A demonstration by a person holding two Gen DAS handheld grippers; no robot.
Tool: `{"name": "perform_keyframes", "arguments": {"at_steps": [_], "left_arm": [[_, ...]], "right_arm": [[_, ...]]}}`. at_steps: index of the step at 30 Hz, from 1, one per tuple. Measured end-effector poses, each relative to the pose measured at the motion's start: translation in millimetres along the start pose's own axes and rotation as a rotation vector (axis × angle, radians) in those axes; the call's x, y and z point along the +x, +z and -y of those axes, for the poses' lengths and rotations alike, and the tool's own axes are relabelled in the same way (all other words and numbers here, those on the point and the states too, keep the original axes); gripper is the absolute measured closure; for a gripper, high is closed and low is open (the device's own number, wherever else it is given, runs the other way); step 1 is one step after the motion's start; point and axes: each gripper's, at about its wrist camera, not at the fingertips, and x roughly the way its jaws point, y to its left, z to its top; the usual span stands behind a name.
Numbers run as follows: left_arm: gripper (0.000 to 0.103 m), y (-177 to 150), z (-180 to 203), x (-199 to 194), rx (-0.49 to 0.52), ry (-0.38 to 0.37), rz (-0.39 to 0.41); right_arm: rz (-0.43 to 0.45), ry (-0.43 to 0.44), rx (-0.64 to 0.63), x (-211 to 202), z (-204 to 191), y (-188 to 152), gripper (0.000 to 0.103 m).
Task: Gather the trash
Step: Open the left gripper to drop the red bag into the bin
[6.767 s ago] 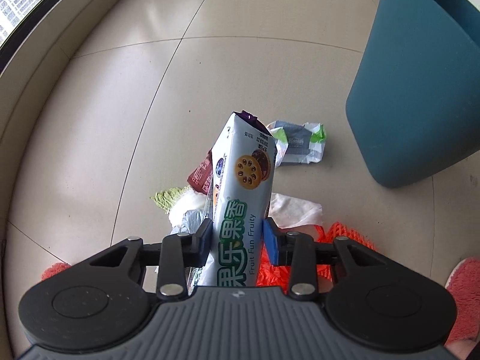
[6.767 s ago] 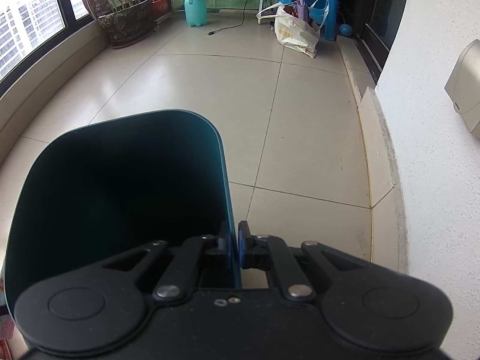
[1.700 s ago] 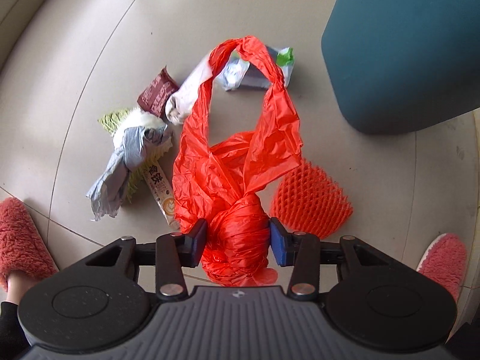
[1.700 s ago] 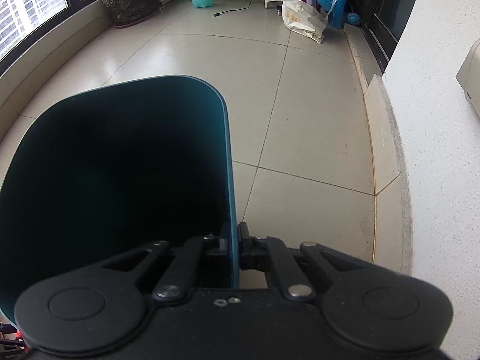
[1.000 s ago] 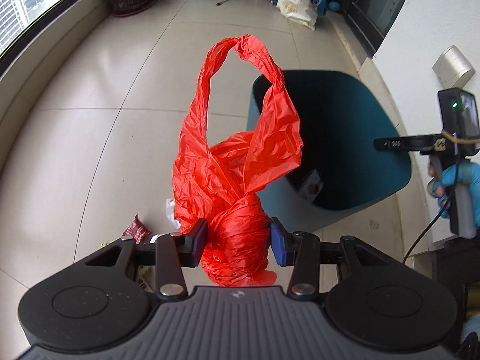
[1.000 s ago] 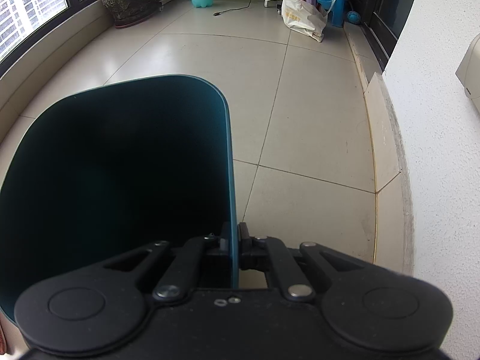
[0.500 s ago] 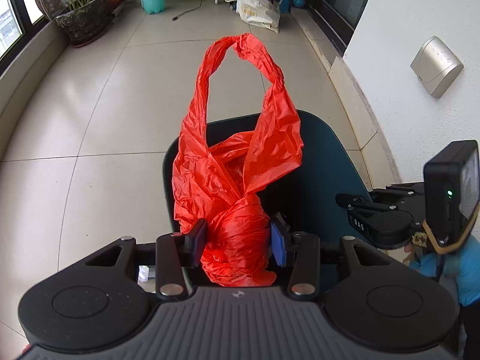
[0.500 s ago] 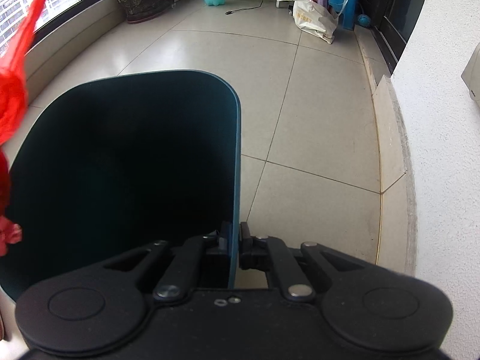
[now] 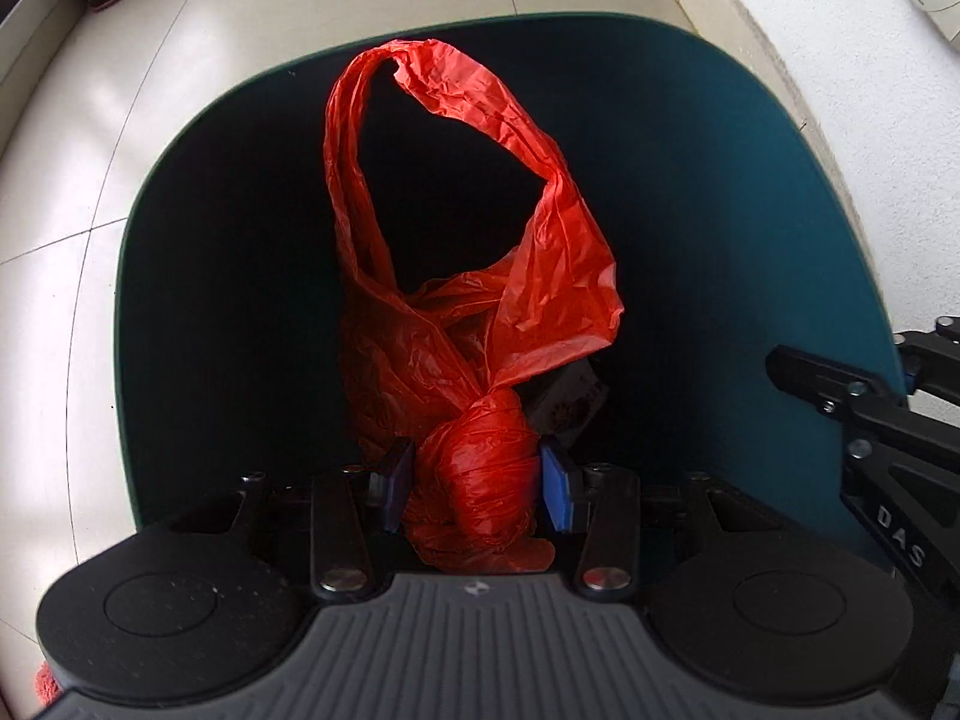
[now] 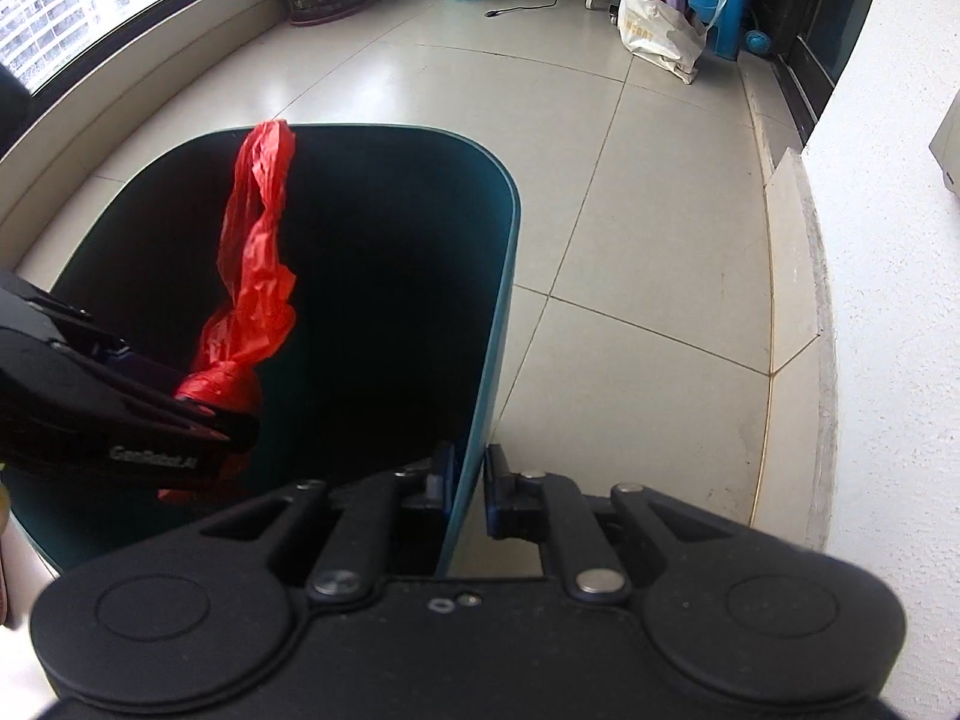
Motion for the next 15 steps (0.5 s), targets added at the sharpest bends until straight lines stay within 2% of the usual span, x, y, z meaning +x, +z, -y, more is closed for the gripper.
{"name": "perform_keyframes", "arguments": {"at_steps": [11, 15], "left_arm": [[0.058, -12, 18, 10, 0.031, -0.039, -0.04], [0.05, -4, 12, 9, 0.05, -0.044, -0.021]], "right_arm": [[-0.016, 0.013, -0.016, -2, 17, -6, 0.094], [-0.017, -0.001, -0.02, 4, 17, -1, 0.095]]}}
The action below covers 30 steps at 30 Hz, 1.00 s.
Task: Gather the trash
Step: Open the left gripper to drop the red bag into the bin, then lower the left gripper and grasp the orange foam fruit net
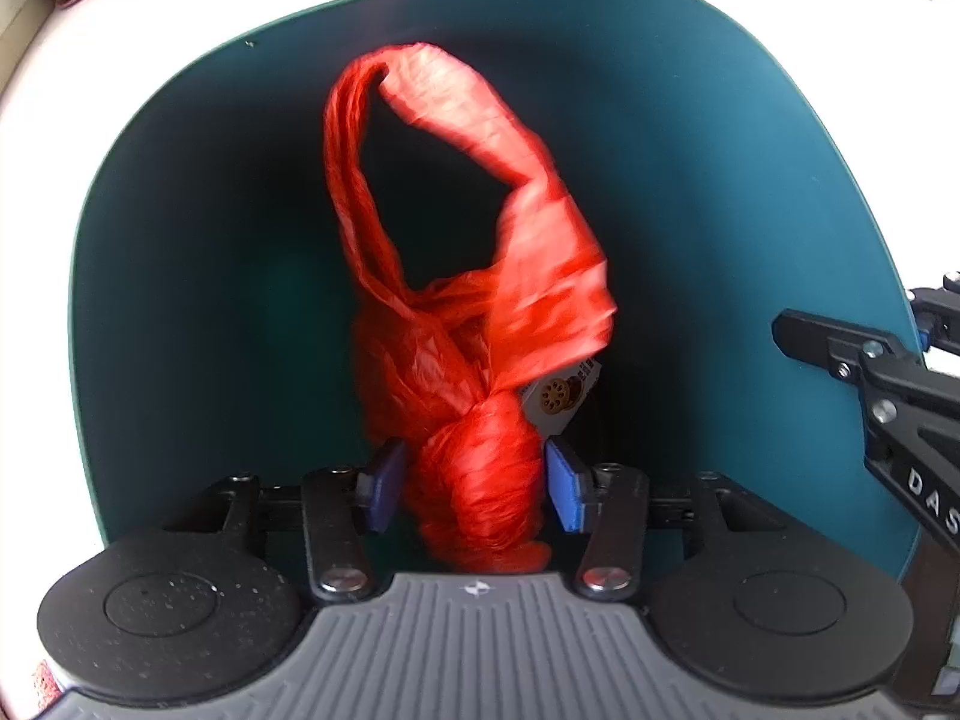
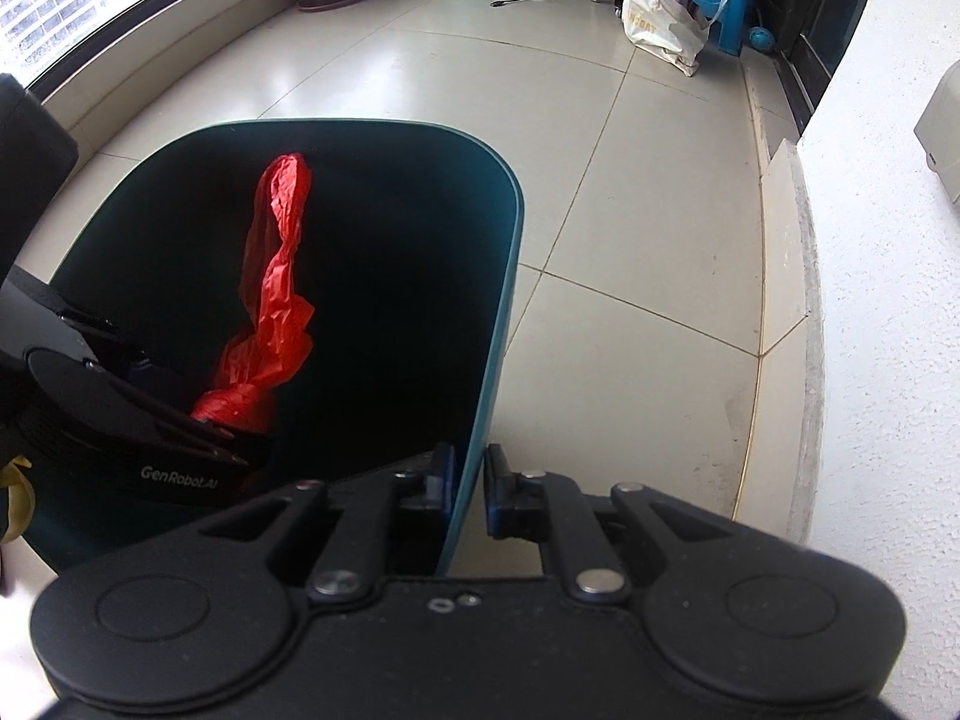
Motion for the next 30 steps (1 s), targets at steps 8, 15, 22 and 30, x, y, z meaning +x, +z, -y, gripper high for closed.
{"name": "perform_keyframes", "arguments": {"at_steps": [8, 15, 22, 30], "left_arm": [[0.04, -18, -11, -26, 0.013, -0.049, 0.064], [0.04, -45, -23, -67, 0.066, -0.082, 0.148], [0.04, -76, -32, -110, 0.05, -0.107, 0.22], [0.038, -115, -54, -129, -0.009, -0.047, 0.254]], "right_arm": [[-0.005, -0.013, 0.008, 6, -3, 1, 0.095], [-0.004, -0.028, 0.016, 9, -7, -1, 0.097], [-0.003, -0.045, 0.029, 7, -13, -8, 0.098], [-0.003, -0.055, 0.05, 9, -14, -6, 0.099]]}}
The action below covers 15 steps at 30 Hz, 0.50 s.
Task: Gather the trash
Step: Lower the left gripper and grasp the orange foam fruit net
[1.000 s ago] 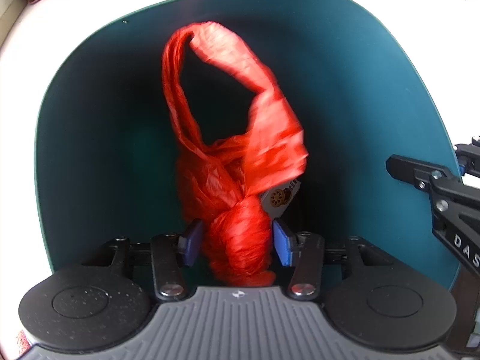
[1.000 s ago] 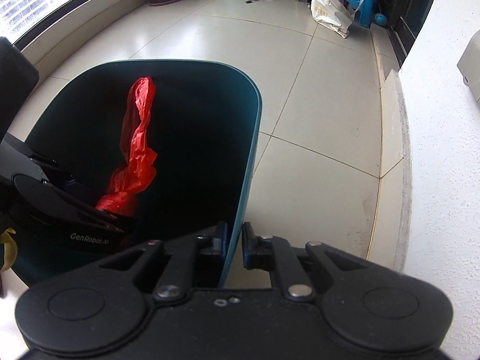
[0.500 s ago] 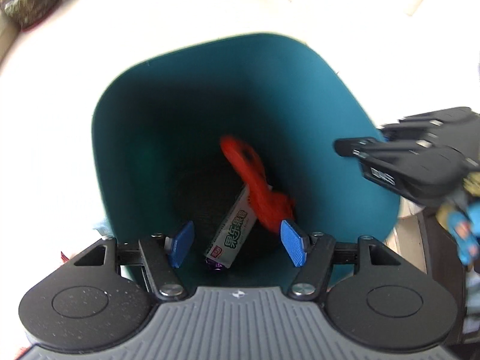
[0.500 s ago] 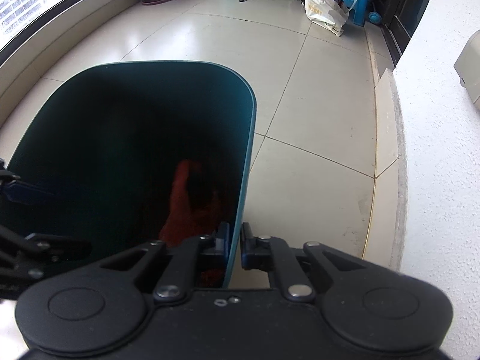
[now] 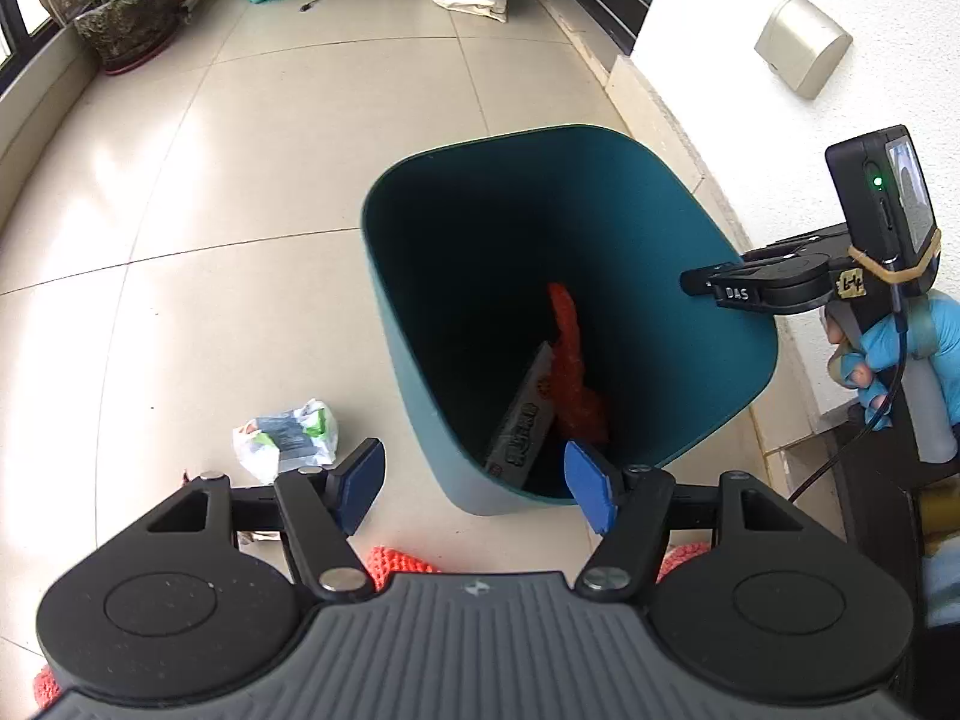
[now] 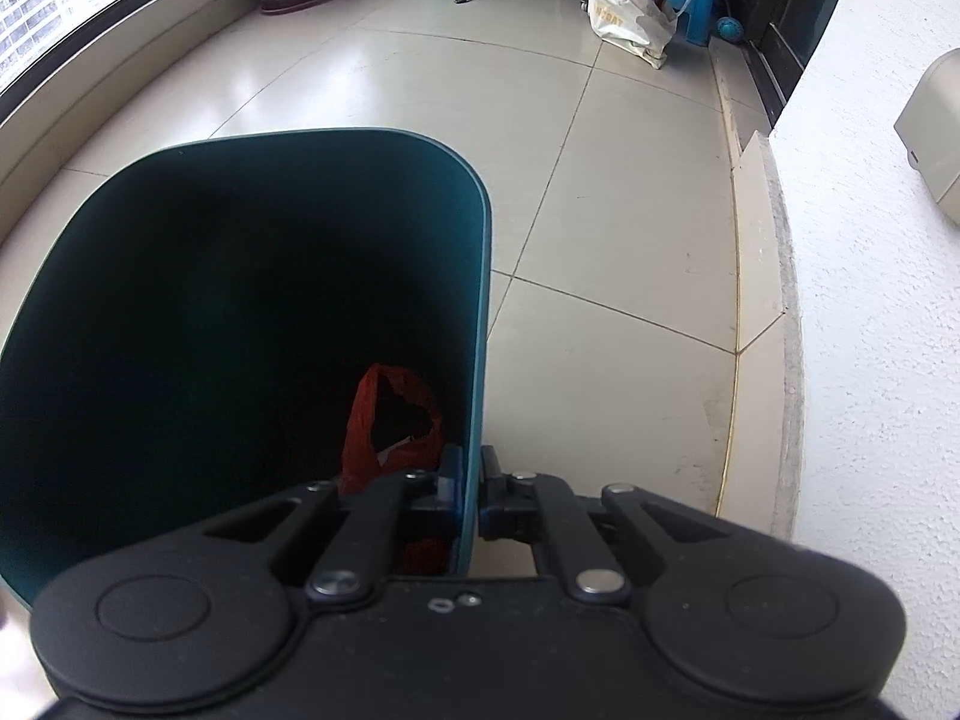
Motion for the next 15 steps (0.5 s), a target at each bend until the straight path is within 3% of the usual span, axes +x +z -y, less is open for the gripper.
{"name": "perform_keyframes", "arguments": {"at_steps": [7, 15], "left_arm": [[0.037, -43, -28, -7, -0.065, 0.074, -0.019], [0.037, -76, -63, 42, -0.156, 0.078, -0.122]], "right_arm": [[-0.004, -0.004, 0.009, -2, 0, 0, 0.1], [-0.012, -0.02, 0.015, -1, -2, 4, 0.1]]}}
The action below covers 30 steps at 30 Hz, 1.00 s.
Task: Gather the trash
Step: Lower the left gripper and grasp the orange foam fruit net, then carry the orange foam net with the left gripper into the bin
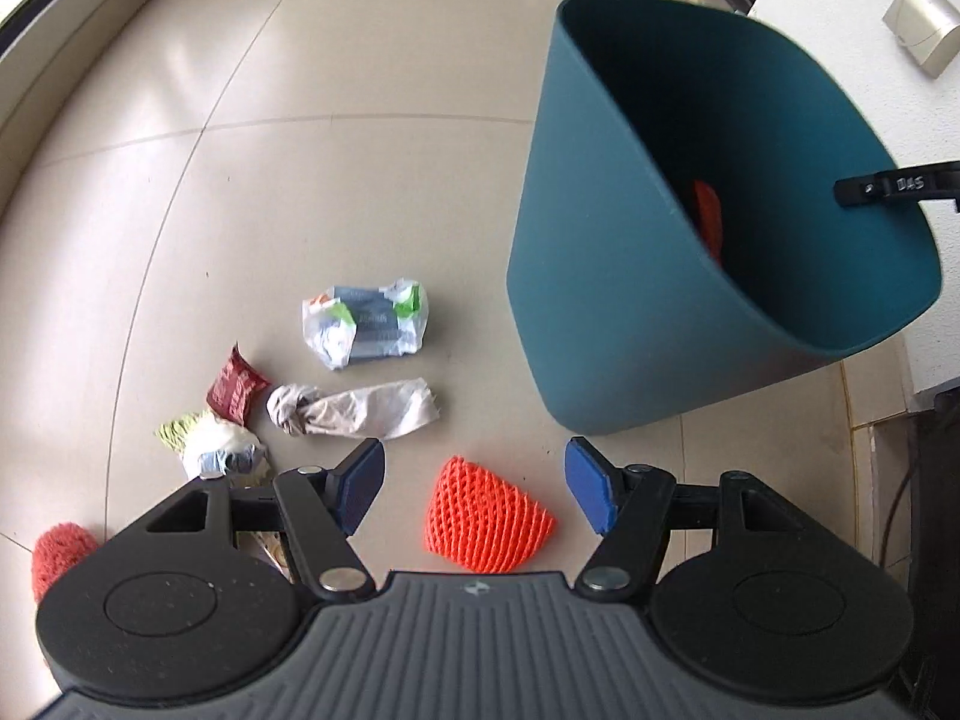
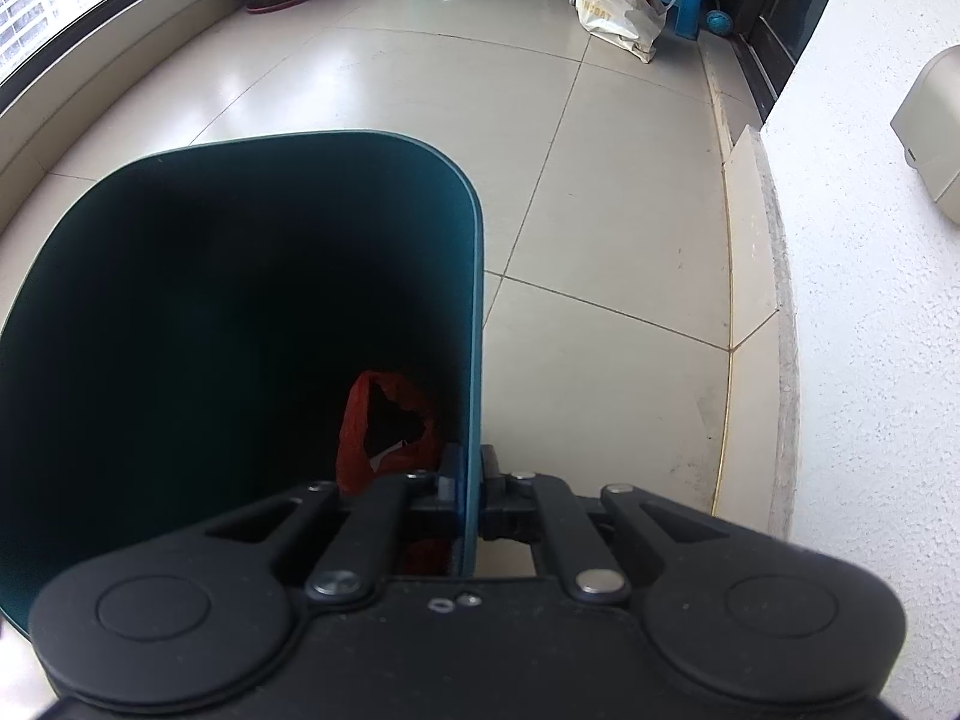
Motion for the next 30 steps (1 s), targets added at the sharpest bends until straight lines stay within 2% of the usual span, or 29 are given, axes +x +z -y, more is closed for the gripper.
{"name": "perform_keyframes", "arguments": {"at_steps": [4, 10, 14, 16, 20, 22, 23, 24, 25, 28, 30], "left_arm": [[0.037, -13, -14, 46, -0.042, -0.037, -0.089], [0.037, -37, -2, 141, 0.03, -0.046, -0.213], [0.037, -51, -8, 194, 0.004, -0.055, -0.308], [0.037, -55, -9, 207, 0.004, -0.053, -0.328], [0.039, -56, -11, 215, 0.006, -0.024, -0.309], [0.057, -54, -12, 212, 0.001, -0.012, -0.302], [0.063, -54, -12, 212, 0.002, -0.007, -0.3], [0.076, -52, -13, 210, 0.002, 0.002, -0.298], [0.084, -50, -13, 208, 0.003, 0.009, -0.291], [0.091, -48, -14, 201, 0.0, 0.024, -0.267], [0.091, -47, -17, 193, -0.004, 0.036, -0.26]], "right_arm": [[0.0, 0.002, 0.008, 0, 0, 0, 0.099], [-0.002, -0.003, -0.009, 1, -4, -2, 0.099], [-0.01, -0.012, -0.006, 3, -5, 0, 0.099], [-0.015, -0.013, -0.017, 3, -7, 0, 0.099], [-0.012, -0.013, -0.02, 2, -8, 0, 0.099], [-0.013, -0.012, -0.018, 3, -8, 0, 0.099], [-0.014, -0.013, -0.018, 3, -9, 0, 0.099], [-0.014, -0.014, -0.019, 4, -9, 0, 0.099], [-0.014, -0.015, -0.017, 4, -9, 0, 0.099], [-0.013, -0.018, -0.015, 3, -8, 0, 0.098], [-0.011, -0.018, -0.012, 3, -8, 0, 0.098]]}}
